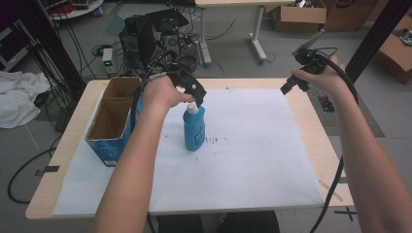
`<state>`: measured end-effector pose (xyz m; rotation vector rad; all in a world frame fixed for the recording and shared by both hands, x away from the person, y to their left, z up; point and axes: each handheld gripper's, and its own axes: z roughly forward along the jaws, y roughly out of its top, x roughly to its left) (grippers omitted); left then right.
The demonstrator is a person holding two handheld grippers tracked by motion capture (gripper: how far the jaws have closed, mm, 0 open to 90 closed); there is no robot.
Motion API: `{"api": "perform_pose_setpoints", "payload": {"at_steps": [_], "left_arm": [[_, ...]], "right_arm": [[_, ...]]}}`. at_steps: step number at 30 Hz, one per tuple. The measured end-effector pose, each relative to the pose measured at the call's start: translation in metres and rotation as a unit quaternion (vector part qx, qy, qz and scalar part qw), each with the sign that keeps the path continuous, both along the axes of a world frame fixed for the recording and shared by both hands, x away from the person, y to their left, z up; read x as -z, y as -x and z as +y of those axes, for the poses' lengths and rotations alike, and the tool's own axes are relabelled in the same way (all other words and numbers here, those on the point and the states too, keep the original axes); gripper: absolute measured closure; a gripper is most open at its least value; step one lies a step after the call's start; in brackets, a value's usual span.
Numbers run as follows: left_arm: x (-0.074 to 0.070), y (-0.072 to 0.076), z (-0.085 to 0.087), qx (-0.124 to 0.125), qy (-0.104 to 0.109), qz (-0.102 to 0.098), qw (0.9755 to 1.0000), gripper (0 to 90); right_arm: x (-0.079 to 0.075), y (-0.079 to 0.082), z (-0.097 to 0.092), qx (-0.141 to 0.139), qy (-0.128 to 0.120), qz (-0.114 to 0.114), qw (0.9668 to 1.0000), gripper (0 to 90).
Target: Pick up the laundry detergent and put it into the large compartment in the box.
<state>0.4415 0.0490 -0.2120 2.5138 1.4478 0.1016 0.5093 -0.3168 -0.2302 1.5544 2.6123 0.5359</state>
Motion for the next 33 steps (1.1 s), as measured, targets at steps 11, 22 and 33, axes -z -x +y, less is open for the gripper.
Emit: {"api": "perform_pose_setpoints", "payload": {"at_steps": [11, 22, 33], "left_arm": [[0.013, -0.001, -0.014, 0.005, -0.012, 0.008, 0.9999, 10.3], [0.026, -0.004, -0.021, 0.002, -0.023, 0.009, 0.9997, 14.8], [0.039, -0.007, -0.023, -0.002, -0.038, 0.019, 0.9991, 14.3]], "right_arm": [[0.001, 0.0, 0.0, -0.001, 0.0, 0.002, 1.0, 17.5], [0.004, 0.0, -0.002, 0.0, -0.001, 0.003, 1.0, 17.5], [0.004, 0.0, -0.002, 0.0, -0.002, 0.001, 1.0, 17.5]]}}
